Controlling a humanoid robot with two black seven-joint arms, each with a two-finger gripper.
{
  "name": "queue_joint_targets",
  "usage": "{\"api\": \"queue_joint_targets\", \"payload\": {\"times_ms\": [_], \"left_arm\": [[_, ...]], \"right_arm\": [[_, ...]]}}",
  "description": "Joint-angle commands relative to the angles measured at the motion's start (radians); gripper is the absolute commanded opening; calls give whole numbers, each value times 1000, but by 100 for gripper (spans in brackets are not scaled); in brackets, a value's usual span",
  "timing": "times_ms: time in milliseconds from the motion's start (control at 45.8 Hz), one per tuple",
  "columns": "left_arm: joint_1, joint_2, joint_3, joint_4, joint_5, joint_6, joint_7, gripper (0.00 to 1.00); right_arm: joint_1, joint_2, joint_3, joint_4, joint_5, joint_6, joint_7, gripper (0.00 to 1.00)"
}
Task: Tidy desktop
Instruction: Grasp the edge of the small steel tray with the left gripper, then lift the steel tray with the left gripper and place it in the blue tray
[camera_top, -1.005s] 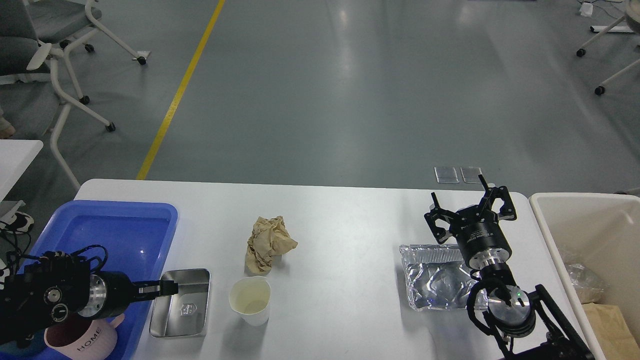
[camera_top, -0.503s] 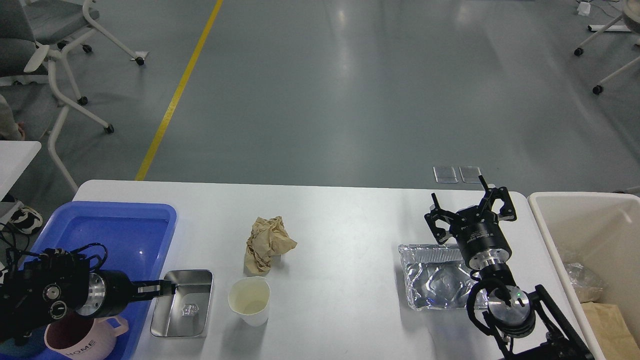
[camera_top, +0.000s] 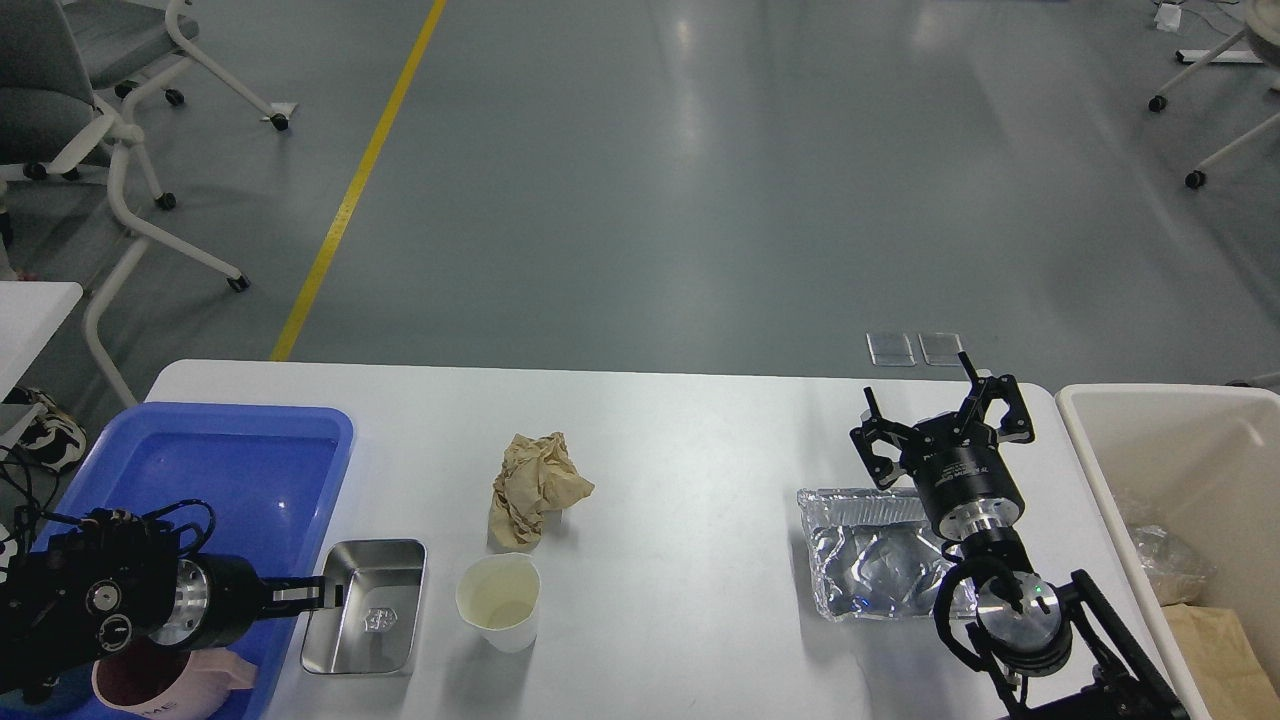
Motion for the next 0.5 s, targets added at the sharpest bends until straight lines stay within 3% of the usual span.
{"api": "queue_joint_targets", "payload": {"times_ms": [0, 197, 415, 481], "left_arm": [[0, -2, 10, 5, 0, 2, -5, 24], [3, -14, 8, 22, 2, 2, -6, 24], [0, -15, 36, 24, 6, 3, -18, 1], [-2, -15, 47, 33, 6, 3, -31, 0]], "right_arm": [[0, -1, 2, 0, 0, 1, 0, 100], [-1, 1, 2, -2, 0, -1, 0, 100], [-1, 1, 2, -12, 0, 1, 0, 100], [0, -1, 4, -21, 0, 1, 3, 100]]}}
